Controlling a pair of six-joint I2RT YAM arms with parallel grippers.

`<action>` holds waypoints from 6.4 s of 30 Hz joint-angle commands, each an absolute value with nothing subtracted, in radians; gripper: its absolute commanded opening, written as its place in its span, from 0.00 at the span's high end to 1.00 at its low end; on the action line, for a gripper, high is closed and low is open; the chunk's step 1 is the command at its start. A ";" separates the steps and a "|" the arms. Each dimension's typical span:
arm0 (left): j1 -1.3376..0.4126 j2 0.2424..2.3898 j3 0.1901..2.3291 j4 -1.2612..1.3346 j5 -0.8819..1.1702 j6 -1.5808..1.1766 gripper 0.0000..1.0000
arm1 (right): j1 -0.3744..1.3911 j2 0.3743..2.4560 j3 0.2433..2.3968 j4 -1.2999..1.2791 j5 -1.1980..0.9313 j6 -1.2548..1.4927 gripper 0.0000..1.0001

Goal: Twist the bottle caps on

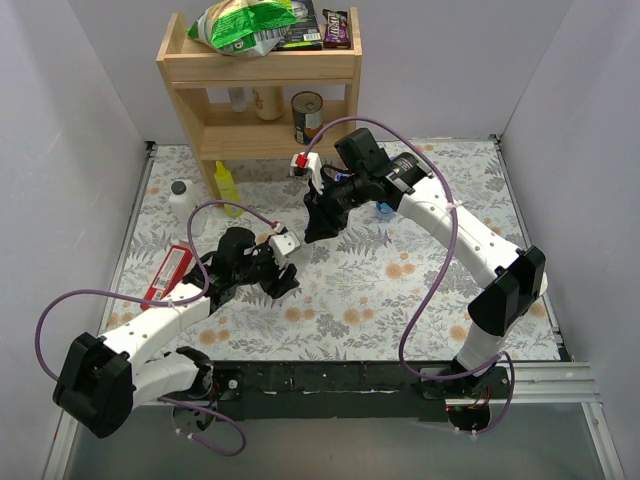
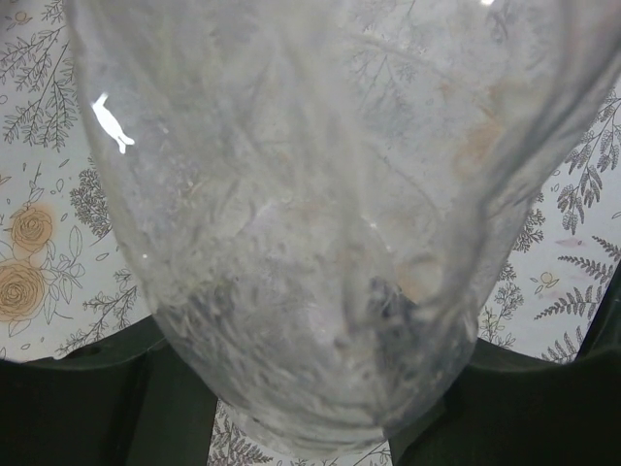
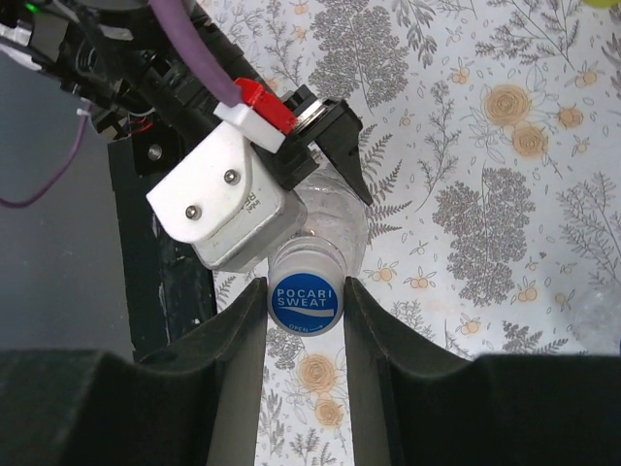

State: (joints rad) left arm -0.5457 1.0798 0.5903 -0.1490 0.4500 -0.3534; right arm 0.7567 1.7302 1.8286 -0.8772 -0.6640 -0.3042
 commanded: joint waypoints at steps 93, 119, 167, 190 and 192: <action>-0.428 1.108 0.650 -0.060 0.830 -0.457 1.00 | 0.871 1.614 1.787 -1.252 -0.497 -0.877 0.05; -0.430 1.178 0.762 -0.314 0.897 -0.205 1.00 | 0.804 1.692 1.937 -1.055 -0.870 -0.871 0.02; -0.405 1.190 0.764 -0.294 0.936 -0.178 1.00 | 0.690 1.683 2.022 -1.077 -0.865 -0.718 0.02; -0.388 1.246 0.805 -0.241 0.934 -0.314 1.00 | 0.718 1.703 1.918 -1.051 -0.940 -0.696 0.02; -0.379 1.243 0.799 -0.221 0.939 -0.339 1.00 | 0.718 1.691 1.902 -1.060 -0.911 -0.704 0.02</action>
State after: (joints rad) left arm -0.4038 1.2556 0.7792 -0.2836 0.9218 -0.2642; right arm 0.7139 1.7401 1.9202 -1.0183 -0.9375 -0.6903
